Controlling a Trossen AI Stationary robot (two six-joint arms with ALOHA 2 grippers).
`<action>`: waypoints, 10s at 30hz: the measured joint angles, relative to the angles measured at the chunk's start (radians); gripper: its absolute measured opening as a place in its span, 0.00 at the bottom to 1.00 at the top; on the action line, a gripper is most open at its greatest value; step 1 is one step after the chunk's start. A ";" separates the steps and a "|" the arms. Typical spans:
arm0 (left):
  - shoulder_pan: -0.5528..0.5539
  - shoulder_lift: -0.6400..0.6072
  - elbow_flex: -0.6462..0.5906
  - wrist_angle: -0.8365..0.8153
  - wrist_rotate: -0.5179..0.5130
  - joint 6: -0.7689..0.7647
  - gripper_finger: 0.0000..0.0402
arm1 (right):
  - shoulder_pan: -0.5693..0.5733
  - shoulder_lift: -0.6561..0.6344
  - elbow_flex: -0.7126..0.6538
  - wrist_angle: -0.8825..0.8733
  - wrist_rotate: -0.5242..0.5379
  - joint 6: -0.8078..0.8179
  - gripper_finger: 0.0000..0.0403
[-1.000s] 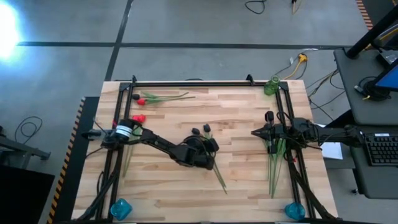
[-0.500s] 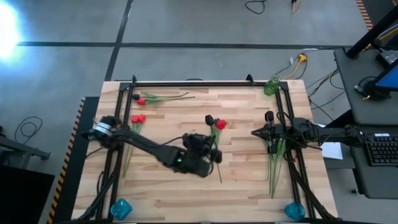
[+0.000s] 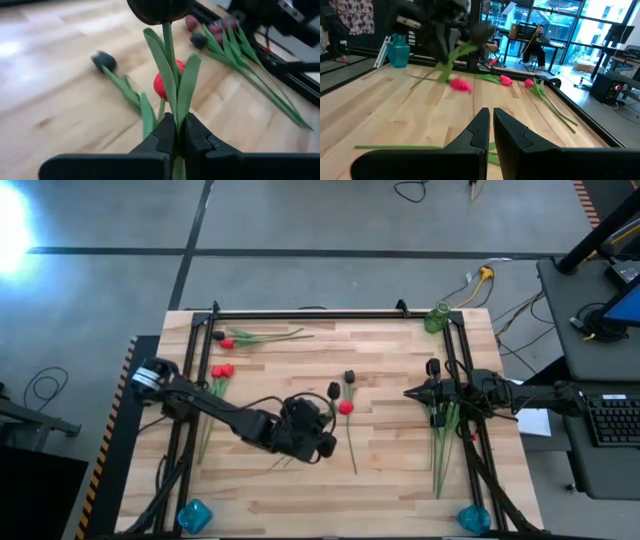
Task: Sort flowers into vase by color
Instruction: Put the black tulip into the left blue vase
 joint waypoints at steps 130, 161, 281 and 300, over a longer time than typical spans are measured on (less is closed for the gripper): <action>-0.052 0.453 0.175 0.309 0.225 0.451 0.03 | 0.000 0.000 0.000 0.000 0.000 0.000 0.04; -0.213 -0.620 -0.671 1.177 0.820 0.887 0.00 | 0.000 0.000 0.000 0.000 0.000 0.002 0.04; -1.253 -0.317 -0.721 1.687 -0.673 1.149 0.00 | 0.000 0.000 0.000 0.000 0.000 0.000 0.04; -1.378 -0.317 -0.721 1.663 -0.851 1.224 0.00 | 0.000 0.000 0.000 0.000 0.000 0.000 0.04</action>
